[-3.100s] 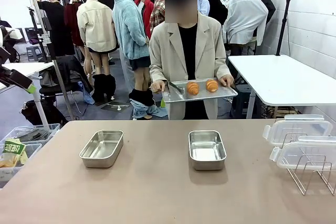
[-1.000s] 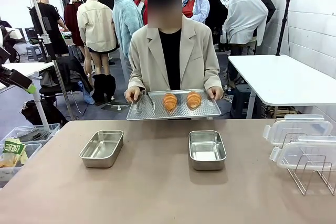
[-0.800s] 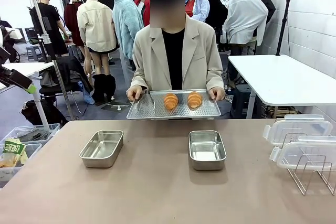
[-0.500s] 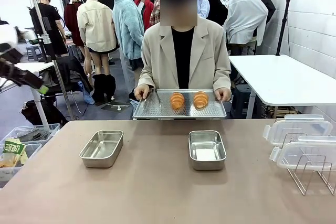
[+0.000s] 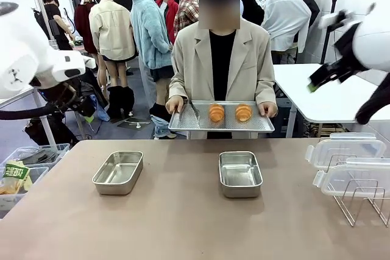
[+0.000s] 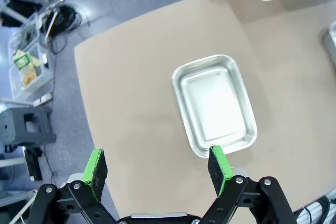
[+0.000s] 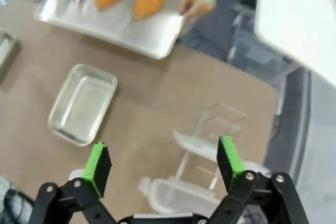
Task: Place the bread in airtight containers.
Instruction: Lift both Airtight Container.
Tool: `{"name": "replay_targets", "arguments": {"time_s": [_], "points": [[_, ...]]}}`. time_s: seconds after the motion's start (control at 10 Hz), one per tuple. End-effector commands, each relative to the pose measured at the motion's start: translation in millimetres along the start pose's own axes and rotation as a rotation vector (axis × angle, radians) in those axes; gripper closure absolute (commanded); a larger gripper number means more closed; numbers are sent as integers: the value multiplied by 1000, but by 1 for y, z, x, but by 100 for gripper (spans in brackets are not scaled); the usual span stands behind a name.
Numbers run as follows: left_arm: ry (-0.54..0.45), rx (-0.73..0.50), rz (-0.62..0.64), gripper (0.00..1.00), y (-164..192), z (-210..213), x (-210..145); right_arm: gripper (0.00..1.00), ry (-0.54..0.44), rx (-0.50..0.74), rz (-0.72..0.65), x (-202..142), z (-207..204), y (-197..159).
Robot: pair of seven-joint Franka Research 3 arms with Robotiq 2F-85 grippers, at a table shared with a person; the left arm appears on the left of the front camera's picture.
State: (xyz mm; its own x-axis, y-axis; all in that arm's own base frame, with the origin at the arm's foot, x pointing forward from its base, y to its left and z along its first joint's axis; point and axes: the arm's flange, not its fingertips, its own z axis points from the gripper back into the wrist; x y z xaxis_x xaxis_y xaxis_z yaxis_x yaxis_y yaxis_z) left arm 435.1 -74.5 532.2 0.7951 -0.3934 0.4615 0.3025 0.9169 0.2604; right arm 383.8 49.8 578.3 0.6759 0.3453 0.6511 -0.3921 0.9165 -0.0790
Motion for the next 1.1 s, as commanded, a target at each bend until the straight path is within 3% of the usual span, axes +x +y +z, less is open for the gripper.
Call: {"name": "replay_targets", "arguments": {"time_s": [0.0,0.1,0.2,0.3,0.4,0.5,0.6,0.8,1.0], "points": [[1,74,91,0,1,-13,-13,0,157,56,-38,-1,-38,17],[0,26,99,0,-6,-15,-17,0,223,77,-44,-6,-56,35],[12,22,39,0,6,-12,-5,0,275,-42,-24,-8,-58,36],[12,22,39,0,6,-12,-5,0,157,60,-7,-9,-47,34],[12,22,39,0,6,-12,-5,0,157,60,-7,-9,-47,34],[16,21,63,0,4,-17,-9,0,227,38,-18,-15,-67,41],[-12,-1,90,0,-1,-32,-10,0,236,63,-2,-19,-68,49],[1,-97,153,0,-7,-79,-2,0,385,89,44,1,-124,86],[34,-83,207,0,-17,-106,-2,0,494,70,9,4,-176,115]]}}
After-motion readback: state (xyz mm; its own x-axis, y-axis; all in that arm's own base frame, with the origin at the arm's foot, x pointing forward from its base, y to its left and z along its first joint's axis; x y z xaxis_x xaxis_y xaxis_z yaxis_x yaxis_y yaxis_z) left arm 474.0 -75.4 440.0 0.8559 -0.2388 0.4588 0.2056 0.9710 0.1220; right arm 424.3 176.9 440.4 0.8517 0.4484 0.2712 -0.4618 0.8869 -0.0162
